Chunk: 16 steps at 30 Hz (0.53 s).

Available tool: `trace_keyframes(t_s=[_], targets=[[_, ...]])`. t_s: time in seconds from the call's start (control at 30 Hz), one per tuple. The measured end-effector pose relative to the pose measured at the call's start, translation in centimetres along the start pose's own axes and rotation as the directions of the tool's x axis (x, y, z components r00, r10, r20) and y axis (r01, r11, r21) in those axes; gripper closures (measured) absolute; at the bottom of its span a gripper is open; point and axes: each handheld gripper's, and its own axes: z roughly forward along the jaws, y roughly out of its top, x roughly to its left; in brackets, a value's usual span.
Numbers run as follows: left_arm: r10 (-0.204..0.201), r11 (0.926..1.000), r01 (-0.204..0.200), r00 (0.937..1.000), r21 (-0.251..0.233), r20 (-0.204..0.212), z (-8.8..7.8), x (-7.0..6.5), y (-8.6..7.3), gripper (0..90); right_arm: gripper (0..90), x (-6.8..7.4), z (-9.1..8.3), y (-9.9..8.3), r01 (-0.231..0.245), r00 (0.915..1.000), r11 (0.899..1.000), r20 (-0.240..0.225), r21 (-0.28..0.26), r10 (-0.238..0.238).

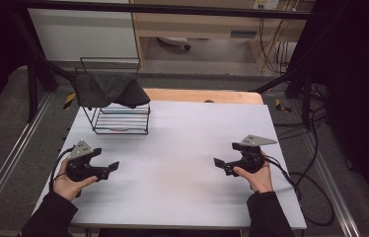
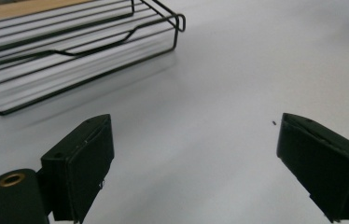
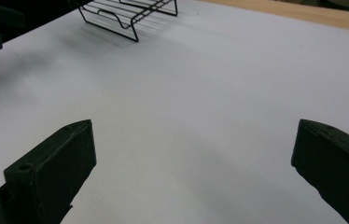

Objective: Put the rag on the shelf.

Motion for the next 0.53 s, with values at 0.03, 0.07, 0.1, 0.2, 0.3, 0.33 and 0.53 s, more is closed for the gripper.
trace_keyframes(t_s=[0.03,0.07,0.1,0.2,0.3,0.33,0.53], targets=[[0.003,1.0,-0.003,1.0,0.006,0.003,0.1,0.0,-0.2,10.9,0.7,-0.3,-0.3,-0.7,0.0,1.0,1.0,-0.003,0.0,0.0],[0.006,0.9999,-0.006,1.0,0.009,0.002,0.2,0.0,-0.3,11.0,0.7,-0.6,-0.5,-1.3,-0.004,1.0,1.0,0.001,-0.002,0.004],[0.011,0.9998,-0.011,0.9999,0.016,0.001,0.3,0.0,-0.5,10.9,0.7,-0.9,-0.8,-1.9,-0.009,0.9999,1.0,0.007,-0.003,0.009],[0.014,0.9996,-0.014,0.9999,0.023,0.001,0.5,0.0,-0.7,10.9,0.7,-1.7,-1.3,-3.6,-0.031,0.9992,0.999,0.024,0.018,0.031],[0.017,0.9994,-0.017,0.9998,0.031,0.005,0.7,-0.1,-1.0,10.9,0.8,-2.4,-2.2,-4.6,-0.036,0.998,0.999,0.053,0.02,0.035],[0.021,0.9991,-0.021,0.9998,0.036,0.002,0.7,-0.1,-1.1,10.8,0.8,-2.5,-2.4,-4.9,-0.048,0.9977,0.999,0.049,0.017,0.047],[0.027,0.9982,-0.027,0.9996,0.054,0.002,1.1,-0.2,-1.4,10.4,0.7,-2.5,-2.3,-5.7,-0.043,0.9977,0.998,0.055,0.048,0.04]])
